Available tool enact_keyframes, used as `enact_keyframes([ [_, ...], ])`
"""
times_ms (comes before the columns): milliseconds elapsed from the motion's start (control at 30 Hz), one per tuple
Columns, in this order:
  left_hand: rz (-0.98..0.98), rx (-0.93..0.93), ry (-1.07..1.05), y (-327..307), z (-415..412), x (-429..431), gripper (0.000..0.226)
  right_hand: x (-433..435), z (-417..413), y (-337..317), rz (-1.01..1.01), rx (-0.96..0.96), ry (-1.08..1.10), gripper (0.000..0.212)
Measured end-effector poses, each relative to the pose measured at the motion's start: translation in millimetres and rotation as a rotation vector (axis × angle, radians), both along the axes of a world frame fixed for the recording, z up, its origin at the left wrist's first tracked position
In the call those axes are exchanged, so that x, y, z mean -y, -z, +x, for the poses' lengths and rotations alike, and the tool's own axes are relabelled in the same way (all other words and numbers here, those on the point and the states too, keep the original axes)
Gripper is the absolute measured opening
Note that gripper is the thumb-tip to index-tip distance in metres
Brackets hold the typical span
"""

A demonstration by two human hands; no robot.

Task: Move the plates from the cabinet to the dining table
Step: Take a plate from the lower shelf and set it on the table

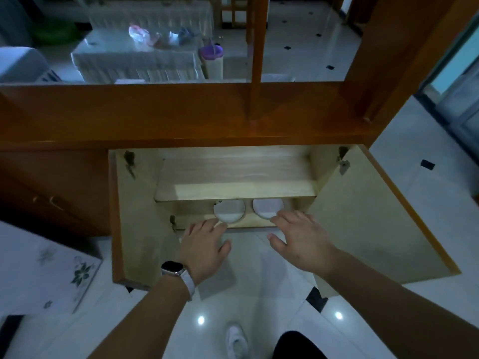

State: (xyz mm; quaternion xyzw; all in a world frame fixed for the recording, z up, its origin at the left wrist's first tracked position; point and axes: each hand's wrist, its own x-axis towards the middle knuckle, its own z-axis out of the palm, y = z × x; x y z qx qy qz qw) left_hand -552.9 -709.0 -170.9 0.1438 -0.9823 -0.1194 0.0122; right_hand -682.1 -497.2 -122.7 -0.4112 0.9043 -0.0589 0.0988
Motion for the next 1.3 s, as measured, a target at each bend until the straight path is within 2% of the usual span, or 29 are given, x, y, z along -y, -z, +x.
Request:
enact_keyframes([
  [200, 0.072, 0.063, -0.039, 39, -41, 24, 0.054, 28, -52, 27, 0.031, 0.049, -0.018, 0.064],
  [333, 0.09, 0.089, -0.079, 84, -70, 37, 0.055, 45, -89, 84, 0.057, 0.074, -0.061, 0.066],
  [500, 0.081, 0.113, -0.168, 179, -114, 58, 0.056, 78, -140, 200, 0.028, 0.126, -0.106, 0.051],
  [800, 0.09, 0.101, -0.281, 406, -167, 100, 0.062, 131, -203, 442, -0.054, 0.121, -0.163, 0.043],
  [900, 0.072, 0.058, -0.307, 471, -182, 115, 0.061, 145, -219, 506, -0.12, 0.126, -0.113, 0.046],
  [1067, -0.014, 0.033, -0.345, 558, -214, 149, 0.051, 173, -247, 595, -0.122, 0.256, 0.055, 0.051],
  [1133, -0.009, 0.05, -0.396, 581, -226, 161, 0.038, 183, -258, 620, -0.144, 0.271, 0.105, 0.041],
  [1200, 0.07, 0.041, -0.471, 601, -238, 172, 0.035, 193, -269, 640, -0.118, 0.273, 0.107, 0.03],
  [1300, 0.412, -0.025, -0.689, 623, -255, 183, 0.031, 205, -283, 663, -0.16, 0.232, 0.117, 0.015],
])
